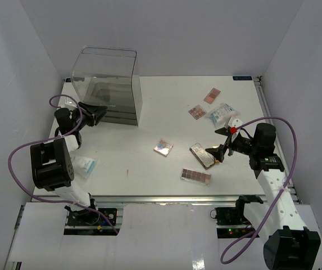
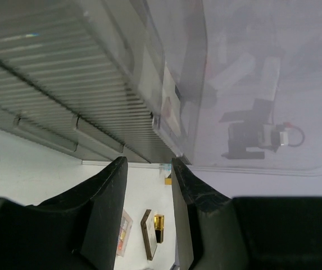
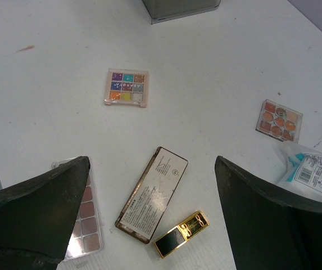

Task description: Organize the makeup

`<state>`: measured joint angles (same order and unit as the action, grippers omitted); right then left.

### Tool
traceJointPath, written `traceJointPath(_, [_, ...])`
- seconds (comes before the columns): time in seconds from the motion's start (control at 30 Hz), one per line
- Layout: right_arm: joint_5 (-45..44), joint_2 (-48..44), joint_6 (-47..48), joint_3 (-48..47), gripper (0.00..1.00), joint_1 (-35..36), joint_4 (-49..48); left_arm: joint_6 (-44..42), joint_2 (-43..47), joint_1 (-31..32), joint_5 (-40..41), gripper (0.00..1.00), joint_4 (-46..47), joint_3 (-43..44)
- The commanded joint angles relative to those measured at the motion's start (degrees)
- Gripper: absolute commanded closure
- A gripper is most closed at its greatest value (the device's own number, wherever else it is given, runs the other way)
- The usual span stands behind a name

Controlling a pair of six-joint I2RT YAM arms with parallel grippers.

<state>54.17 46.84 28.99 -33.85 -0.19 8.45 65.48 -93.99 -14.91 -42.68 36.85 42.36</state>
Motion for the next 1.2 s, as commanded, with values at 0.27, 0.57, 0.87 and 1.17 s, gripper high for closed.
traceJointPath(0.27, [1.0, 0.4, 1.0, 0.4, 0.01, 0.1, -2.5, 0.9, -2.7, 2.0, 0.3, 0.6, 3.0, 6.5])
traceJointPath(0.57, [0.9, 0.3, 1.1, 0.6, 0.01, 0.1, -2.4, 1.8, -3.5, 2.1, -0.2, 0.83, 4.3, 6.3])
traceJointPath(0.87, [2.8, 0.3, 1.0, 0.9, 0.01, 0.1, -2.5, -0.3, 6.2, 2.0, -1.9, 0.96, 4.2, 4.3])
traceJointPath(1.17, [4.7, 1.2, -1.8, 0.9, 0.03, 0.1, -5.2, -0.6, 18.7, 2.0, -1.0, 0.98, 2.4, 0.5])
